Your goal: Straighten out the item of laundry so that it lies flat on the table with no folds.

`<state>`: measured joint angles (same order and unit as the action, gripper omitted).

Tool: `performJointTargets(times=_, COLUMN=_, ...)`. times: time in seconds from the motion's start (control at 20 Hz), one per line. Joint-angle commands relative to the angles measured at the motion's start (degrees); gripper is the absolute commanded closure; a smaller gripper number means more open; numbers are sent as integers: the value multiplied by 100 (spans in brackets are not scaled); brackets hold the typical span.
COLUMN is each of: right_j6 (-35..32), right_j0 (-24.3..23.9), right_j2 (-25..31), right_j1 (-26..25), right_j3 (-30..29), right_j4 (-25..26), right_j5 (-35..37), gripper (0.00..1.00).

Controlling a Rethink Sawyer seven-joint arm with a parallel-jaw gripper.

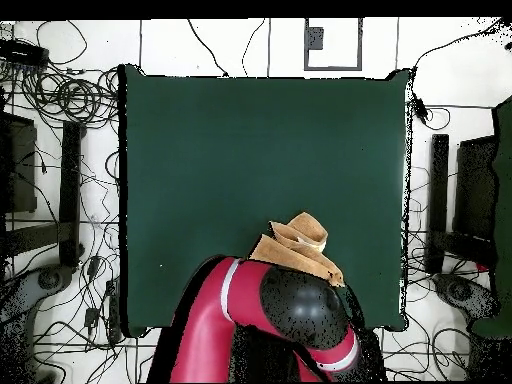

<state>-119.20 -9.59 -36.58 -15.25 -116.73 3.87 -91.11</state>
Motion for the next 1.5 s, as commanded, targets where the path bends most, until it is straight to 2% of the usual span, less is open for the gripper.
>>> performJointTargets(times=0.05, right_j6=-1097, right_j0=-146, right_j2=597, right_j1=-1783, right_j3=-587, right_j4=2237, right_j5=-96, gripper=100)
performJointTargets(times=0.35, right_j6=-1179, right_j0=-800, right_j2=570, right_j1=-2139, right_j3=-92, right_j4=3560, right_j5=-1481, gripper=100)
performJointTargets(times=0.5, right_j6=-1130, right_j0=-958, right_j2=552, right_j1=-2203, right_j3=13, right_j4=3803, right_j5=-1761, gripper=100)
performJointTargets(times=0.65, right_j6=-1110, right_j0=-1101, right_j2=538, right_j1=-2142, right_j3=69, right_j4=3814, right_j5=-1896, gripper=100)
performJointTargets(times=0.9, right_j6=-1080, right_j0=-1215, right_j2=540, right_j1=-2029, right_j3=21, right_j4=3809, right_j5=-1829, gripper=100)
performJointTargets(times=1.1, right_j6=-1104, right_j0=-863, right_j2=392, right_j1=-1872, right_j3=-32, right_j4=3847, right_j5=-850, gripper=100)
performJointTargets(times=1.5, right_j6=-1069, right_j0=-642, right_j2=164, right_j1=-1746, right_j3=46, right_j4=4286, right_j5=-148, gripper=100)
